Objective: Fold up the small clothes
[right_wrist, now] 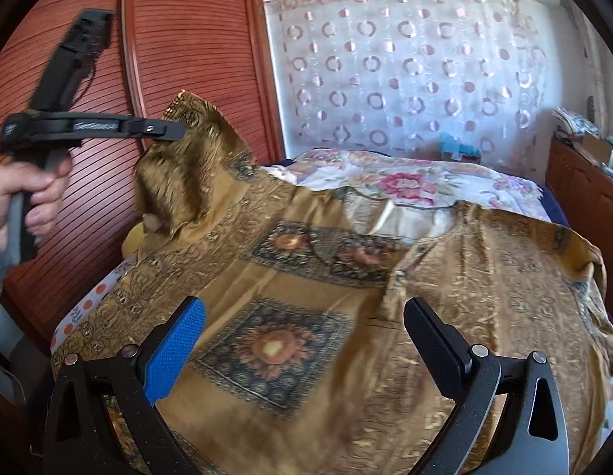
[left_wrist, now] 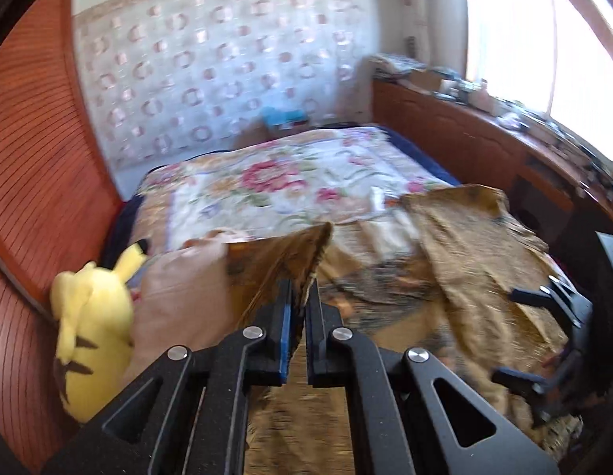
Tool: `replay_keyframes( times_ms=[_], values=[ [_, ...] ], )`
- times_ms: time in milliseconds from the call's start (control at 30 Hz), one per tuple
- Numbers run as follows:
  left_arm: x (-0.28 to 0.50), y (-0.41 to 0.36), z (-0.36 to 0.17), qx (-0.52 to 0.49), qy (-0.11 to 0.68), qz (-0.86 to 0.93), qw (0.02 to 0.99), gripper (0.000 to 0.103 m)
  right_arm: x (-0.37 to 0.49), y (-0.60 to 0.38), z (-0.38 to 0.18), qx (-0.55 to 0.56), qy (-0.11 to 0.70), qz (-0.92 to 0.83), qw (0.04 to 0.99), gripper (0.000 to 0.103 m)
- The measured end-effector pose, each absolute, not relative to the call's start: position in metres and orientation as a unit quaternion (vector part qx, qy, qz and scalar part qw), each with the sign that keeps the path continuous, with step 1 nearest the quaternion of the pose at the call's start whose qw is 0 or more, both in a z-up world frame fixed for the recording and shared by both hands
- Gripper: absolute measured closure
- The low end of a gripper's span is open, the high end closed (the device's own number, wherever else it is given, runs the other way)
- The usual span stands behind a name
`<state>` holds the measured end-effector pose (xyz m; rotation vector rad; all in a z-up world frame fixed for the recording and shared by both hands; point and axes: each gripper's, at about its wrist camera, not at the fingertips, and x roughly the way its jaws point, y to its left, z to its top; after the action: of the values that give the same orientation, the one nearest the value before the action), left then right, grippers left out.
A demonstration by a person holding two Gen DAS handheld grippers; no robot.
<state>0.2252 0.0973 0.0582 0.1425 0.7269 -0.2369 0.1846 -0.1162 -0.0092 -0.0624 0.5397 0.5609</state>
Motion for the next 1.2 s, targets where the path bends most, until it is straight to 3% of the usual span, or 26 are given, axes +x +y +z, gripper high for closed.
replay_keyframes(
  times_ms=[167, 233, 267, 300, 367, 400, 467, 833, 1000, 1200],
  values=[
    [0.219, 0.084, 0.063, 0.076, 0.355, -0.137, 0.922, 0.097, 0.186, -0.12, -0.014, -0.023, 0.268, 0.26, 0.927, 0.002],
    [0.215, 0.081, 0.062, 0.089, 0.352, -0.129, 0.923, 0.081, 0.187, -0.117, -0.014, -0.023, 0.269, 0.256, 0.928, 0.002],
    [0.213, 0.08, 0.061, 0.095, 0.351, -0.125, 0.923, 0.064, 0.186, -0.115, -0.013, -0.022, 0.27, 0.256, 0.928, 0.002],
    [0.212, 0.079, 0.059, 0.099, 0.35, -0.122, 0.923, 0.056, 0.185, -0.113, -0.013, -0.022, 0.27, 0.255, 0.928, 0.002],
    [0.21, 0.081, 0.054, 0.098, 0.356, -0.121, 0.921, 0.05, 0.181, -0.111, -0.012, -0.023, 0.268, 0.256, 0.929, 0.002],
    [0.209, 0.087, 0.049, 0.094, 0.359, -0.119, 0.921, 0.038, 0.179, -0.109, -0.012, -0.023, 0.267, 0.257, 0.929, 0.002],
    [0.204, 0.089, 0.037, 0.089, 0.358, -0.113, 0.922, 0.026, 0.177, -0.112, -0.012, -0.026, 0.266, 0.26, 0.928, 0.002],
    [0.178, 0.103, -0.056, 0.039, 0.416, -0.111, 0.902, 0.027, 0.191, -0.125, -0.008, -0.048, 0.286, 0.263, 0.92, 0.002],
    [0.181, 0.082, -0.069, 0.055, 0.424, -0.126, 0.895, 0.045, 0.193, -0.125, -0.017, -0.061, 0.307, 0.26, 0.914, 0.002],
    [0.199, 0.072, -0.076, 0.066, 0.441, -0.119, 0.887, 0.057, 0.212, -0.116, -0.033, -0.071, 0.348, 0.257, 0.899, 0.002]
  ],
)
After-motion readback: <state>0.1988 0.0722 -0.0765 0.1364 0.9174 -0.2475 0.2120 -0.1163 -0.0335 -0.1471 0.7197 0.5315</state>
